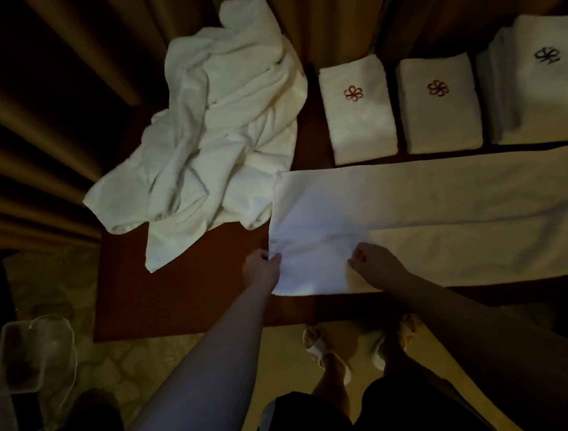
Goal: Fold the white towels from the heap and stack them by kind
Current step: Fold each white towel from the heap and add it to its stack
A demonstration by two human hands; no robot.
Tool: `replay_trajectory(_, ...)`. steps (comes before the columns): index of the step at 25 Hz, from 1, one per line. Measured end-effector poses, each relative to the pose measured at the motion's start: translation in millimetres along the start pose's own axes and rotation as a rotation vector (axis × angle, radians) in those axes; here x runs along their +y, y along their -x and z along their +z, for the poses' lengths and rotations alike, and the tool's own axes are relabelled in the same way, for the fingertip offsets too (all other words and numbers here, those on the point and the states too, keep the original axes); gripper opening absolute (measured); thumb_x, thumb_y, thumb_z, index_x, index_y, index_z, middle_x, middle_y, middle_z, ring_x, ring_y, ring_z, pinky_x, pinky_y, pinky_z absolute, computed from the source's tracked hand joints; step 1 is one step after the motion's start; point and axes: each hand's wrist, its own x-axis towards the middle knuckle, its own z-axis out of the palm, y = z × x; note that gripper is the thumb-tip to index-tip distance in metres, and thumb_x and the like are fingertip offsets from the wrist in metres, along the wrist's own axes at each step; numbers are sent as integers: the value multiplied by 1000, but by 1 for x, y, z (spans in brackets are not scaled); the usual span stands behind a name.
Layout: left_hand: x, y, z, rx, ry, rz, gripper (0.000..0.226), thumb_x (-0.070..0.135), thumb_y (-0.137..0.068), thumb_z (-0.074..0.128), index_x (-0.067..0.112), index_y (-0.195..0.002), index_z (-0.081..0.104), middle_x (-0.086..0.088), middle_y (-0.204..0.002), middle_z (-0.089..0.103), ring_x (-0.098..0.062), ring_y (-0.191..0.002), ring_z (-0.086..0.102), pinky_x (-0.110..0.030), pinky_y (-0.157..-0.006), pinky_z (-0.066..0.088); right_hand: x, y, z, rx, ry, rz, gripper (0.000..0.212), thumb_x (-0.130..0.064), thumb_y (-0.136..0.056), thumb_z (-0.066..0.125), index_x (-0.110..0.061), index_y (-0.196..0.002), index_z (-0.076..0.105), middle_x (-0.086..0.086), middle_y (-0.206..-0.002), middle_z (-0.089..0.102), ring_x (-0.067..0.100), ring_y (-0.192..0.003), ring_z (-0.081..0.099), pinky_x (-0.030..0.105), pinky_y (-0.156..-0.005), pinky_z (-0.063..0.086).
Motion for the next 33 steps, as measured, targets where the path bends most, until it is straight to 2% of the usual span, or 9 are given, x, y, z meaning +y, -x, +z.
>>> replay_trajectory(2,-1,7,3,49,-136,37,35,30,-86,67,9,-110,50,-14,-119,53,-33,-107,55,-39,-82,48,2,4,2,32,13,-41,17,-27,-91,57,-11,-93,56,13,-102,58,29,-101,54,30,-74,36)
replay_trajectory(4,2,17,8,121,-444,159,55,34,-88,65,9,-129,37,-13,-131,39,-31,-120,43,-39,-84,46,10,11,4,41,109,-121,23,-28,-93,55,-11,-108,55,12,-113,50,28,-110,47,32,-85,39)
replay_trajectory(8,22,43,40,1,-895,493,52,35,-97,46,16,-142,28,-14,-142,31,-31,-128,34,-40,-97,38,35,27,-6,140,209,-125,31,-31,-95,50,-14,-121,50,10,-124,43,27,-118,41,35,-92,42)
replay_trajectory(14,73,88,118,-201,-990,833,45,28,-96,45,15,-138,37,-16,-137,39,-33,-120,41,-41,-90,40,117,42,-56,216,193,8,45,-39,-92,43,-6,-119,57,19,-122,49,41,-114,48,47,-85,49)
replay_trajectory(17,105,103,162,-319,-979,961,48,29,-97,44,19,-143,36,-14,-148,31,-33,-128,36,-41,-95,40,169,52,-82,138,203,98,48,-37,-96,48,-14,-137,41,13,-140,34,33,-129,34,40,-98,39)
replay_trajectory(20,132,124,209,-455,-987,1035,52,28,-97,44,21,-147,31,-10,-157,19,-31,-140,23,-42,-103,36,216,61,-100,217,154,84,49,-32,-93,54,-10,-136,44,16,-143,34,36,-130,34,41,-98,38)
replay_trajectory(24,170,146,268,-408,-1000,1093,54,27,-96,48,19,-147,32,-11,-156,21,-29,-140,23,-41,-104,34,274,65,-130,314,78,167,44,-28,-95,53,-8,-133,47,16,-142,36,35,-130,34,43,-100,37)
replay_trajectory(29,207,161,328,-392,-1052,1025,67,33,-96,50,17,-151,18,-12,-160,6,-31,-146,10,-44,-108,33,338,62,-173,540,-6,311,29,-30,-95,53,-6,-112,59,16,-119,52,34,-115,46,45,-88,44)
replay_trajectory(33,220,166,355,-285,-1039,1027,63,35,-96,50,20,-151,22,-10,-159,14,-29,-145,15,-42,-106,36,373,58,-191,602,-15,340,26,-21,-88,61,-5,-108,60,19,-115,55,38,-110,49,47,-85,46)
